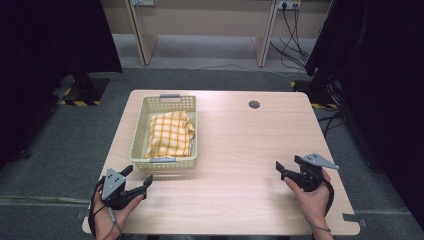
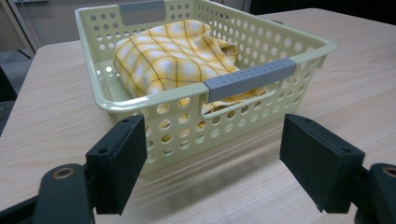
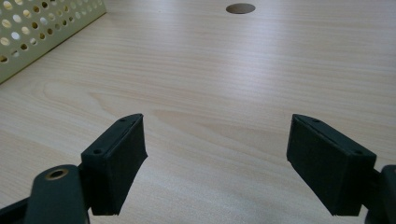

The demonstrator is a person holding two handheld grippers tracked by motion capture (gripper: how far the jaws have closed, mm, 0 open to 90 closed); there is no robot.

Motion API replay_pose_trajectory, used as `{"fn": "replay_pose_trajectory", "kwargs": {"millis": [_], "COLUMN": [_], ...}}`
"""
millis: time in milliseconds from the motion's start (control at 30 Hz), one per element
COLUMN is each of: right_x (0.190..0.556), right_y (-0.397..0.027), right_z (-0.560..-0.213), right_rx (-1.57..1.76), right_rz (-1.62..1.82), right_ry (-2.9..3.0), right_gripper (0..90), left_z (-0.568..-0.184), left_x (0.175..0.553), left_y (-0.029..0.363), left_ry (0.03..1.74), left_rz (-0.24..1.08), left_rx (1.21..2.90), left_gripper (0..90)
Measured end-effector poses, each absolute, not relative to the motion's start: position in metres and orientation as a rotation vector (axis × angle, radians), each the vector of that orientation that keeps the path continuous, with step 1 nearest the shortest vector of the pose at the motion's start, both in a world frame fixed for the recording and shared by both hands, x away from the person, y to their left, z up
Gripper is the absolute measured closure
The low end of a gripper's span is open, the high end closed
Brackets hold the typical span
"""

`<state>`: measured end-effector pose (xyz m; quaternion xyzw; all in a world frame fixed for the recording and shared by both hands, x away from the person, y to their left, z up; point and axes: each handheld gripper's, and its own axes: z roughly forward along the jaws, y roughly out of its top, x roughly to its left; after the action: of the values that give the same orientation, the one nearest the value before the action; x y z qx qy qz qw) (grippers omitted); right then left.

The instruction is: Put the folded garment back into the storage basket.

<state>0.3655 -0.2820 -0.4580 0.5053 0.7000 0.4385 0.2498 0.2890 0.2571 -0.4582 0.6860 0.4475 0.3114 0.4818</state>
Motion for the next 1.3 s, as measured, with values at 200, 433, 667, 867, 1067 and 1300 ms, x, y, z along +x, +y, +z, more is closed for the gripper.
{"fn": "replay_pose_trajectory", "kwargs": {"millis": [200,433,667,867,1067,1300], "right_x": [0.362,0.357,0.353,0.351,0.35,0.35], "right_y": [-0.285,-0.29,-0.294,-0.299,-0.303,-0.305], "right_z": [-0.461,-0.465,-0.468,-0.468,-0.469,-0.473], "right_rx": [1.385,1.396,1.402,1.41,1.418,1.436], "right_rz": [1.191,1.184,1.175,1.171,1.16,1.157], "right_ry": [1.902,1.888,1.877,1.86,1.852,1.845], "right_gripper": [20.6,20.6,20.6,20.6,20.6,20.6], "left_z": [-0.46,-0.462,-0.466,-0.468,-0.472,-0.474], "left_x": [0.288,0.287,0.286,0.288,0.29,0.291], "left_y": [0.258,0.262,0.265,0.269,0.272,0.276], "left_ry": [1.094,1.105,1.119,1.133,1.149,1.163], "left_rz": [0.762,0.77,0.769,0.772,0.773,0.773], "left_rx": [1.67,1.668,1.671,1.671,1.674,1.674], "left_gripper": [22.9,22.9,22.8,22.8,22.8,22.8]}}
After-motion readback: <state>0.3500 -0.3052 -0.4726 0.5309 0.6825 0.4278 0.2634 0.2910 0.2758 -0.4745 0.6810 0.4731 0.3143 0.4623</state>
